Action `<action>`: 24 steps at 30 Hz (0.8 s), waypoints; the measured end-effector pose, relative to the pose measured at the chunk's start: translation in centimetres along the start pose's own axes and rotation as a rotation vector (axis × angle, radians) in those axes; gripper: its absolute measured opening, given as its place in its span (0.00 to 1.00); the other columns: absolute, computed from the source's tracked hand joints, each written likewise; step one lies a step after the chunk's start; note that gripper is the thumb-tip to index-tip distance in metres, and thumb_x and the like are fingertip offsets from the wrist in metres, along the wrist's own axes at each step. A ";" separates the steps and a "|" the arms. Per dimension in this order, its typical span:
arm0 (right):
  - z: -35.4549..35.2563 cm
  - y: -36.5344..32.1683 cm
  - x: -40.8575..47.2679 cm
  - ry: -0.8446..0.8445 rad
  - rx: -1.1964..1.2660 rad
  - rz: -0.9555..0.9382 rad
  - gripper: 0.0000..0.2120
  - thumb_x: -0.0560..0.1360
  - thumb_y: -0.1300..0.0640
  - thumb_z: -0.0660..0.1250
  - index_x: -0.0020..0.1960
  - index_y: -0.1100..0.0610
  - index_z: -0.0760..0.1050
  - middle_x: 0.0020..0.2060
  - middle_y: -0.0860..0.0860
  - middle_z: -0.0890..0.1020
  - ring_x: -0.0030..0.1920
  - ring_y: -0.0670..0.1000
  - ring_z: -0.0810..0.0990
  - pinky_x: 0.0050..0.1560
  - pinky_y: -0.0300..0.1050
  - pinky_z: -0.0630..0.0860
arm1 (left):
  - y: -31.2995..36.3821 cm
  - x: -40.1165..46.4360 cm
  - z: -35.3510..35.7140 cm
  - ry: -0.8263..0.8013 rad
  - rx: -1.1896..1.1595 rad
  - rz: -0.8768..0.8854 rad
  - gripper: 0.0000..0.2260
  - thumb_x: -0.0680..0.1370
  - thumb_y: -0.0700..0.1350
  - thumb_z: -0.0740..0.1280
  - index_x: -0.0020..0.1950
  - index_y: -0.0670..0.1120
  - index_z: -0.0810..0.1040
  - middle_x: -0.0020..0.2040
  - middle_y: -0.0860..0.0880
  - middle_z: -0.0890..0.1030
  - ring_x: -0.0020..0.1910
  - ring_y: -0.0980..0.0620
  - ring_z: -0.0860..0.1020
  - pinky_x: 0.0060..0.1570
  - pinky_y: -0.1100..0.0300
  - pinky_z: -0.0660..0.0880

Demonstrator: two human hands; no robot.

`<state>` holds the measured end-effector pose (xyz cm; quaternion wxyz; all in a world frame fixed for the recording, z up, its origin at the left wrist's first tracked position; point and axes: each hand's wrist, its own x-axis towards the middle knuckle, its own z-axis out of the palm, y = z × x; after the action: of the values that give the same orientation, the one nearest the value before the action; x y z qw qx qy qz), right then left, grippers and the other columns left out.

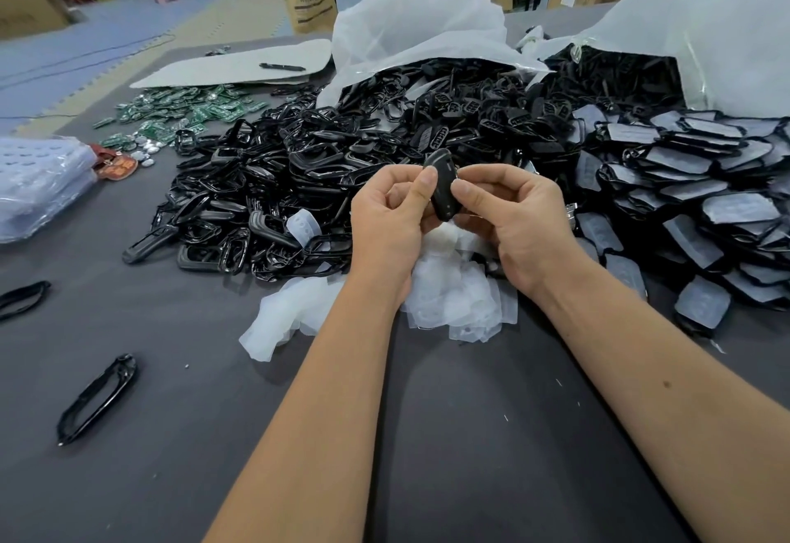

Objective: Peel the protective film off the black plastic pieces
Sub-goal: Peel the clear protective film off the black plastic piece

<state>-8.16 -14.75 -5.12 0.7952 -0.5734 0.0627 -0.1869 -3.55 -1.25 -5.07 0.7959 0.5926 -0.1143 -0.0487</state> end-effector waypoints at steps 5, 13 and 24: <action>-0.1 -0.1 0.0 -0.093 -0.090 0.017 0.10 0.76 0.69 0.73 0.53 0.58 0.85 0.44 0.55 0.88 0.45 0.53 0.87 0.47 0.46 0.84 | 0.2 0.0 0.1 0.029 -0.045 -0.026 0.05 0.83 0.40 0.68 0.49 0.40 0.79 0.42 0.37 0.78 0.37 0.50 0.76 0.37 0.61 0.77; -0.2 0.1 0.0 -0.132 -0.101 0.006 0.13 0.74 0.65 0.76 0.55 0.51 0.87 0.41 0.55 0.87 0.43 0.52 0.86 0.42 0.51 0.82 | 0.2 0.3 -0.2 0.031 -0.050 -0.064 0.06 0.84 0.42 0.67 0.51 0.41 0.78 0.36 0.47 0.79 0.33 0.52 0.72 0.36 0.61 0.73; -0.6 0.0 0.4 -0.184 0.025 0.038 0.20 0.67 0.63 0.76 0.59 0.58 0.84 0.39 0.53 0.86 0.42 0.51 0.85 0.48 0.41 0.83 | 0.7 0.0 -0.2 -0.033 -0.015 -0.055 0.07 0.85 0.43 0.65 0.50 0.41 0.77 0.39 0.47 0.81 0.34 0.54 0.77 0.34 0.61 0.75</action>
<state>-7.94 -15.44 -5.30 0.8083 -0.5766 -0.0018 -0.1192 -3.58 -0.81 -4.43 0.7966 0.5887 -0.1109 -0.0812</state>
